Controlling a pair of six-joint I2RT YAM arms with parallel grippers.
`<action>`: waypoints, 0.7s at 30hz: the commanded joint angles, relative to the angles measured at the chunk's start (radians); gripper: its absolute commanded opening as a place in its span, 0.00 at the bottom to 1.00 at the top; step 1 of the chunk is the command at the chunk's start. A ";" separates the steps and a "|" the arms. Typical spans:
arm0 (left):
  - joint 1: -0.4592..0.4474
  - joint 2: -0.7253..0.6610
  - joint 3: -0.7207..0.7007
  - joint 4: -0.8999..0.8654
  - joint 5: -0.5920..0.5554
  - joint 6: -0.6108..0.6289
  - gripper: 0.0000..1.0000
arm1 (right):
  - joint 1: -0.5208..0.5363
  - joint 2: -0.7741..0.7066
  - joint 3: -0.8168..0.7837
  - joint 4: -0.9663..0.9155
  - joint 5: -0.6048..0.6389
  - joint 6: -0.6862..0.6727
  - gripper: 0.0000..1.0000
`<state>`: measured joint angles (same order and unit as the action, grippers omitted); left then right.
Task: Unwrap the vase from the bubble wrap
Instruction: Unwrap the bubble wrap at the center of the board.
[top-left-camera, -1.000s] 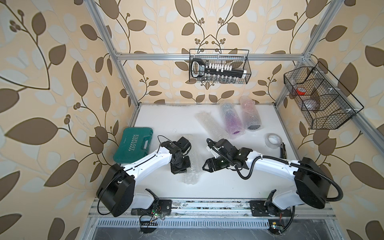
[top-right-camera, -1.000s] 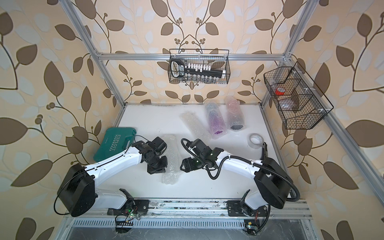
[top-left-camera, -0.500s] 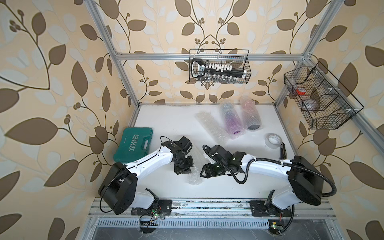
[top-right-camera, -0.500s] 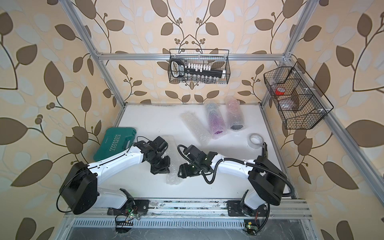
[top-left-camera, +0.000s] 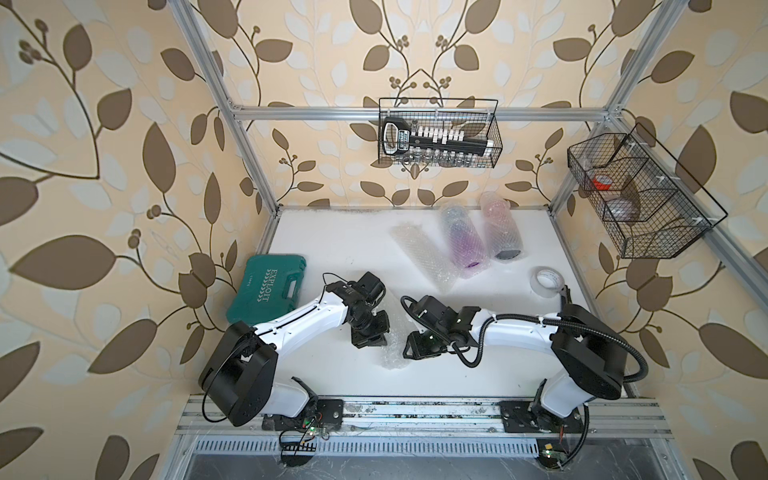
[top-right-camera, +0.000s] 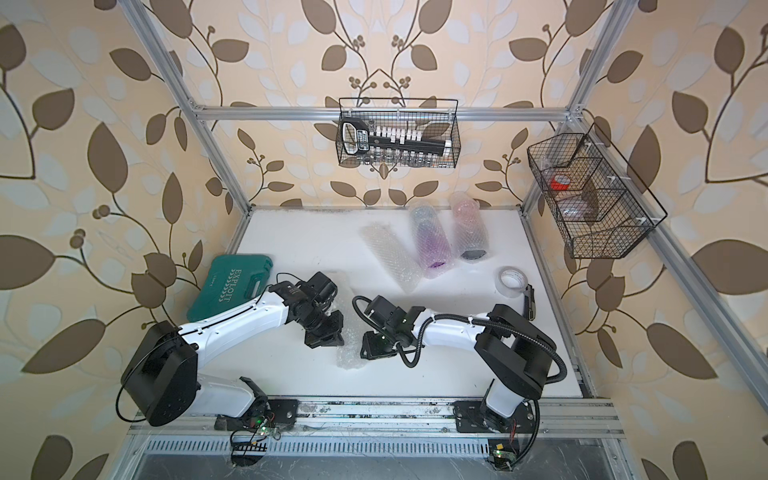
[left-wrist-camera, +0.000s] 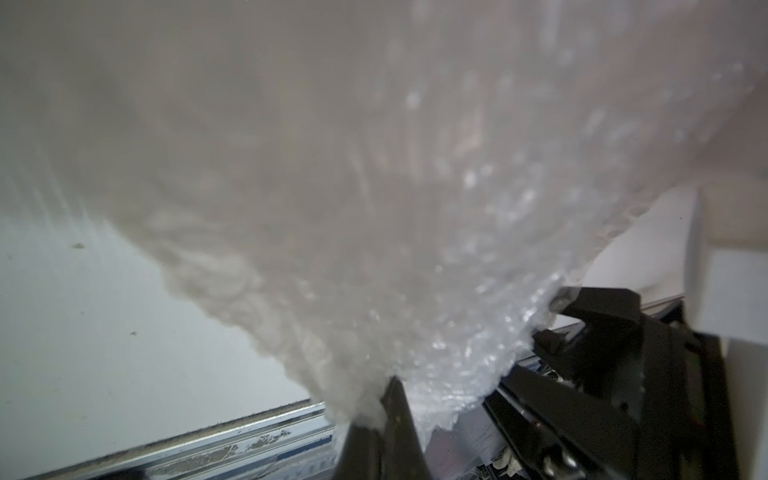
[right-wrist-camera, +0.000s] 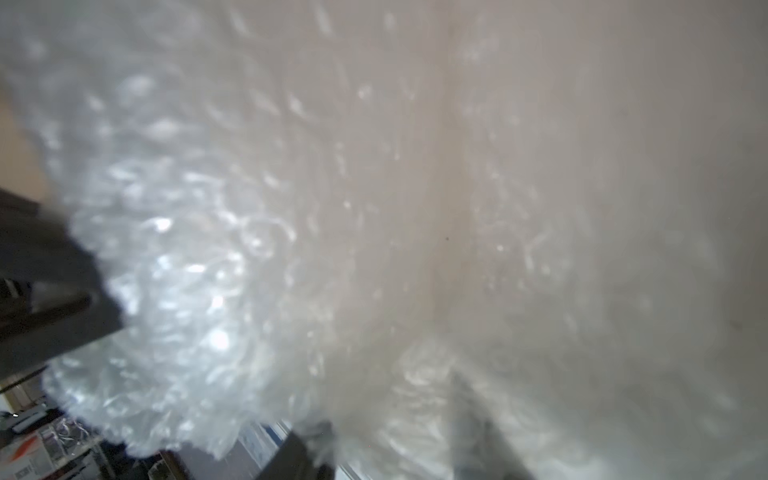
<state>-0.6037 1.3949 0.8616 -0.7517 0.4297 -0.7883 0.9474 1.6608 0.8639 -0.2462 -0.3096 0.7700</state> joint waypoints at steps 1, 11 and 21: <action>-0.017 0.007 0.024 0.000 0.028 -0.003 0.04 | 0.005 0.015 0.008 0.042 0.023 0.012 0.27; -0.016 0.003 0.017 -0.064 -0.080 -0.003 0.00 | 0.003 -0.153 -0.107 0.034 0.113 0.052 0.00; -0.015 -0.001 0.030 -0.144 -0.247 0.032 0.00 | -0.117 -0.399 -0.347 0.056 0.122 0.147 0.00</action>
<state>-0.6430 1.4002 0.9054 -0.7193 0.4099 -0.7860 0.8749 1.2922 0.5880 -0.0788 -0.2371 0.8577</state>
